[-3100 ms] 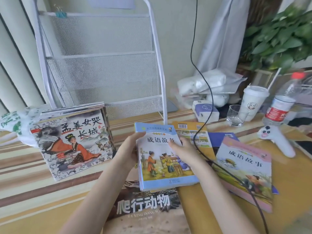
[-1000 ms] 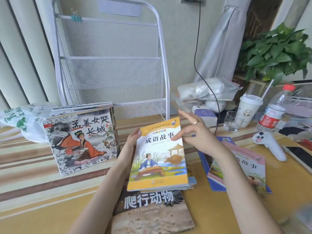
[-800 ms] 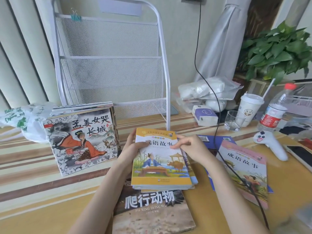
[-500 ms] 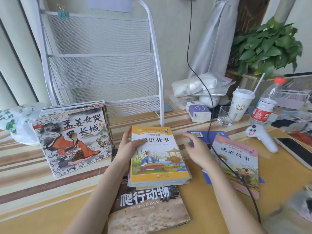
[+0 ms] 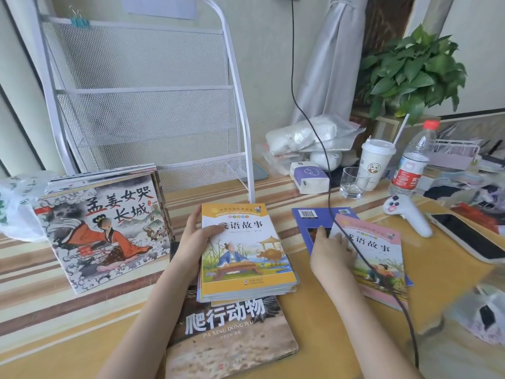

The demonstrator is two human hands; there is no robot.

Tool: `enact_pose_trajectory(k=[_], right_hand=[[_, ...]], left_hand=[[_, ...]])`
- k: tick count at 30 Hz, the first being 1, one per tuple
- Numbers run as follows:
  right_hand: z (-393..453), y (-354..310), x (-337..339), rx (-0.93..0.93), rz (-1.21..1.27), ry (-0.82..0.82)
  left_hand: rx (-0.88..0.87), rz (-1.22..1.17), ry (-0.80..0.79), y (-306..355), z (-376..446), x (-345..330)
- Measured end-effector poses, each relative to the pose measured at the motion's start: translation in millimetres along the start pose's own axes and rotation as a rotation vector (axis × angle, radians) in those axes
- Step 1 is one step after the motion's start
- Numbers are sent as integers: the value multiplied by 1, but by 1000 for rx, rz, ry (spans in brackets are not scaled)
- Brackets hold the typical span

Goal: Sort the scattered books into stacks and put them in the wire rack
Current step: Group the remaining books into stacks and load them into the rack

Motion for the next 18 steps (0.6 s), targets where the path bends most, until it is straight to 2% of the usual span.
enact_pose_trajectory(k=[2,6,10,14,16,18], right_hand=[[-7,-9,6,26,-29,29],[-21,-26,35,249,-25,266],[-44,-26,77,356,282,410],[-84,-56,116,468,388,548],[-108,-82,120,530,365,552],[-127,-118,108,610,298,489]], left_hand=[[2,16,4,1,-2,0],[2,35,0,4,-5,-1],[-5,44,-29,4,-4,-4],[9,15,-48,1,-3,-1],[34,-19,-67,-3,1,-1],[24,-55,-48,-6,6,5]])
Point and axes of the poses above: each hand's wrist, its own z-axis towards the middle knuckle, its own x-axis out of the back of the hand, y = z × x, the point moved 9 cm from there along z, towards the middle knuckle, and after that the axes turned 4 degrees about -y, right-handed, at the moved point
